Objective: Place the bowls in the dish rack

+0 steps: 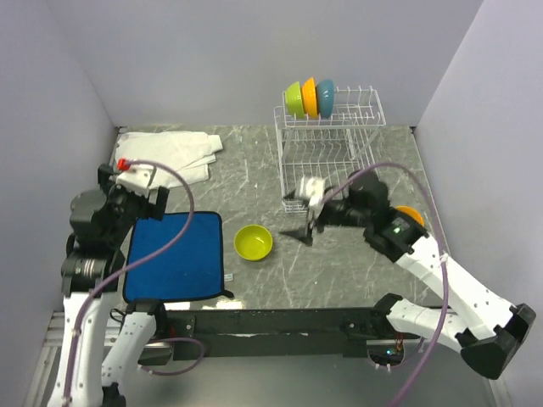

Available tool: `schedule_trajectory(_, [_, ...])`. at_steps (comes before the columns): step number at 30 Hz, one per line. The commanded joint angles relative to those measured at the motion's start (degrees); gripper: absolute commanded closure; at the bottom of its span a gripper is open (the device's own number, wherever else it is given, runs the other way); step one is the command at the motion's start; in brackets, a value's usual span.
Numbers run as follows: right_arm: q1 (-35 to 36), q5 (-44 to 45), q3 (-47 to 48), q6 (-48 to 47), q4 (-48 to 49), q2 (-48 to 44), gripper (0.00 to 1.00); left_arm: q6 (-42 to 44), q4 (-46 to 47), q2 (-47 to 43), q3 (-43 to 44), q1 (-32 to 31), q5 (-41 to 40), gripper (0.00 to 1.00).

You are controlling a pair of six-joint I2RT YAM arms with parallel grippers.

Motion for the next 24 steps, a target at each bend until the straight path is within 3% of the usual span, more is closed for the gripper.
schedule_trajectory(1, [10.1,8.1,-7.3,-17.1,-9.2,1.9,0.13,-4.3,-7.8,-5.2,-2.4,1.3,0.9,0.03])
schedule_trajectory(5, [22.8,19.1,-13.1,-24.2,-8.5,4.6,0.17,-6.8,-10.0,-6.8,-4.5,5.4,5.0,0.03])
schedule_trajectory(7, [25.6,25.0,-15.5,-27.3,-6.4,6.9,0.24,-12.6,-9.3,-4.2,-3.4,5.8,1.2,0.03])
schedule_trajectory(11, [26.3,23.6,-14.0,-30.3,-6.2,11.7,0.37,-17.5,-8.7,2.8,-0.2,8.4,3.4,0.03])
schedule_trajectory(24, [26.2,21.7,-7.8,-31.5,-3.6,22.9,0.45,-18.8,-6.9,-4.2,-6.0,11.5,6.4,0.03])
